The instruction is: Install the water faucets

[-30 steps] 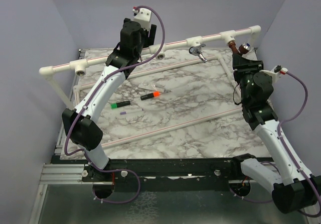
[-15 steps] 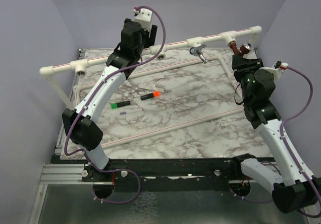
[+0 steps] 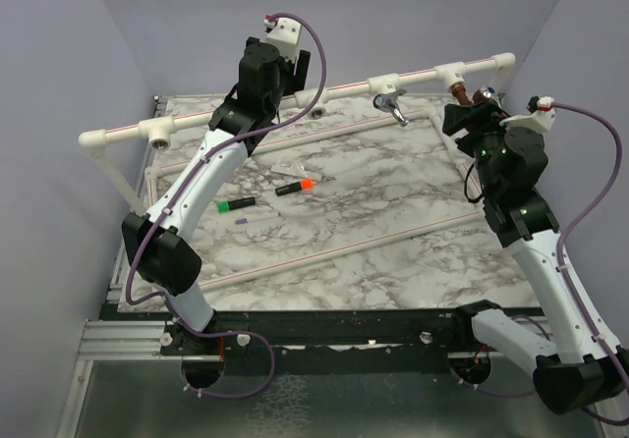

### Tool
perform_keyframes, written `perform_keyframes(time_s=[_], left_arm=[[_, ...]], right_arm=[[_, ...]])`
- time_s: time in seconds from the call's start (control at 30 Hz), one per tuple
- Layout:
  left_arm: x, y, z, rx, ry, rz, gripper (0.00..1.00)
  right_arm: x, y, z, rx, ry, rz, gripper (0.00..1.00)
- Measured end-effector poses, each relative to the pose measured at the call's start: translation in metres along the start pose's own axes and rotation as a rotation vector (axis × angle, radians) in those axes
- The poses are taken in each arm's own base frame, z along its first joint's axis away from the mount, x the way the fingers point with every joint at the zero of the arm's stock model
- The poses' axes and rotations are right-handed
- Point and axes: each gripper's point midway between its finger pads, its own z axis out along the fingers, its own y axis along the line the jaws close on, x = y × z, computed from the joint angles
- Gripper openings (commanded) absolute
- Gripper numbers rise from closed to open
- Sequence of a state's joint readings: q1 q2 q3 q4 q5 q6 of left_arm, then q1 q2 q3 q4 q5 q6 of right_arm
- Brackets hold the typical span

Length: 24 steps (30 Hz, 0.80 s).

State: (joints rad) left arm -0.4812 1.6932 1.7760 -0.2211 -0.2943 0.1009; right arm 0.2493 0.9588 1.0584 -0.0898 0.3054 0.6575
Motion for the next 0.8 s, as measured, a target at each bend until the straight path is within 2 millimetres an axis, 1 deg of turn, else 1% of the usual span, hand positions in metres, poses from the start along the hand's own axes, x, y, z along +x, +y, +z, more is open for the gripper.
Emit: perform_keyframes(time_s=[0.13, 0.27, 0.4, 0.6, 0.7, 0.8], left_arm=[[0.0, 0.0, 0.0, -0.001, 0.001, 0.001, 0.75], [0.001, 0.0, -0.001, -0.001, 0.004, 0.004, 0.75], [0.001, 0.0, -0.001, -0.001, 0.004, 0.006, 0.75], [0.001, 0.0, -0.001, -0.001, 0.004, 0.006, 0.75], [0.001, 0.0, -0.001, -0.001, 0.004, 0.006, 0.75], [0.001, 0.0, -0.001, -0.002, 0.004, 0.007, 0.75]], right_arm=[[-0.009, 0.003, -0.002, -0.015, -0.007, -0.116, 0.76], [-0.033, 0.019, -0.007, -0.072, -0.058, -0.225, 0.78], [-0.031, 0.018, -0.009, -0.087, -0.04, -0.319, 0.78], [-0.029, 0.016, -0.009, -0.1, -0.03, -0.406, 0.77], [-0.028, 0.016, -0.009, -0.101, -0.028, -0.42, 0.73], [-0.027, 0.014, -0.009, -0.098, -0.025, -0.423, 0.66]])
